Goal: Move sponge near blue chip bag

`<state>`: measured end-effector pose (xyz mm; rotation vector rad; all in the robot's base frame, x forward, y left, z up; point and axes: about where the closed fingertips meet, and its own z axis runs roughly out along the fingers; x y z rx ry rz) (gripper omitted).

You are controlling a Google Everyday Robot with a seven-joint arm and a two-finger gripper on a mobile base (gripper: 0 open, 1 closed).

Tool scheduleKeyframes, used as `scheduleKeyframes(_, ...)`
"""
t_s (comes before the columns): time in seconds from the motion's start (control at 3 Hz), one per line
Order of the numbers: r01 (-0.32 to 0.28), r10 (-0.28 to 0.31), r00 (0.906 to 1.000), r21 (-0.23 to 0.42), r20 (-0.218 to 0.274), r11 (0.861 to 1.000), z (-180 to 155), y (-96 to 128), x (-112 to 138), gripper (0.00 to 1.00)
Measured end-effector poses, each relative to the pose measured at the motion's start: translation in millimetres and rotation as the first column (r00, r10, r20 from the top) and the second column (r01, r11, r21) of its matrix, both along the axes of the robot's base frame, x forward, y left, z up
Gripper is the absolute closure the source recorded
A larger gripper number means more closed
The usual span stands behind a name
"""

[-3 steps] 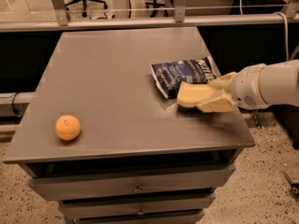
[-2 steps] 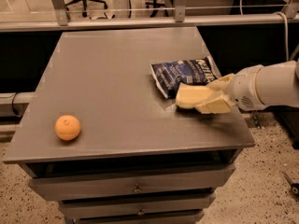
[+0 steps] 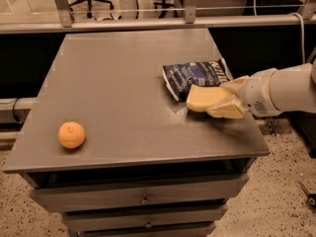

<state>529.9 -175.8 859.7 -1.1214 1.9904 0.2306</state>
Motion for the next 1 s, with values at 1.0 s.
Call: scheduleKeyframes(1.0, -0.022, 0.018, 0.9992, 0.111, 0.034, 0.994, 21.2, -30.4, -17.2, 0.00)
